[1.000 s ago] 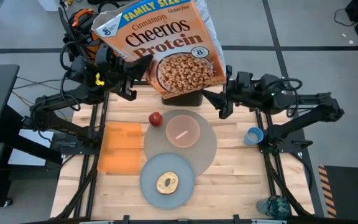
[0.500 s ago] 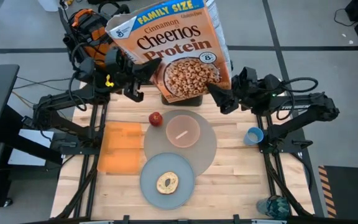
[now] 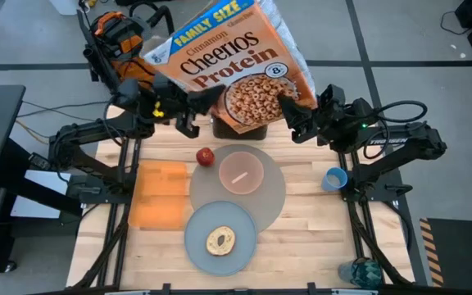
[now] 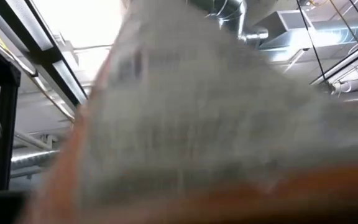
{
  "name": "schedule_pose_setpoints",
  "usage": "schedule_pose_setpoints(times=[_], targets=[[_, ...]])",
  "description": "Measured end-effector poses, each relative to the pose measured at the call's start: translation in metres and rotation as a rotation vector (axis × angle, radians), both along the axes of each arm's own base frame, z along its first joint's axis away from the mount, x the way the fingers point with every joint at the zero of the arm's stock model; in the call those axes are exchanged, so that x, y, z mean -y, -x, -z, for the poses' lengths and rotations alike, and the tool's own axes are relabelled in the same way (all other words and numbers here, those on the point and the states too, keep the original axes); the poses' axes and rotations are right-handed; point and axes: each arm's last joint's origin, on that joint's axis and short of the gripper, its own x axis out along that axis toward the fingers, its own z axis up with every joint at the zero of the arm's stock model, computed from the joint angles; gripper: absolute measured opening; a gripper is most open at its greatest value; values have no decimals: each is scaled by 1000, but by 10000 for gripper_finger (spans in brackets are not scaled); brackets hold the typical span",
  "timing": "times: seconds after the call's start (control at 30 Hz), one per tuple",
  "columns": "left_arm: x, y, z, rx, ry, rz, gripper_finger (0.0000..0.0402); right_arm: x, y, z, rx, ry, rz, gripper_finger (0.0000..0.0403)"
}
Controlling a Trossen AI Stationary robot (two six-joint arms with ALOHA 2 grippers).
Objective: Arrange a breakfast setting
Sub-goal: Pour the cereal into the peach bowl
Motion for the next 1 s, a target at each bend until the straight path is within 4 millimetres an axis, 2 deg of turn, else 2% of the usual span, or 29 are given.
schedule_pose_setpoints(times=[0.2,0.43,0.6,0.8,0.9,1.0], targets=[[0,-3,4,-58,9,0,97,-1,0,0,-5,41,-12,212],[3,12,0,-126,-18,12,183,-3,9,-5,-11,75,-6,204],[10,45,-2,-297,-78,30,227,-9,28,-11,-92,92,13,208],[19,98,11,-608,0,53,230,-16,57,-13,-231,67,24,203],[23,122,23,-774,97,71,226,-18,69,-1,-264,28,16,204],[25,140,35,-910,213,42,222,-20,80,20,-298,-5,-17,204]])
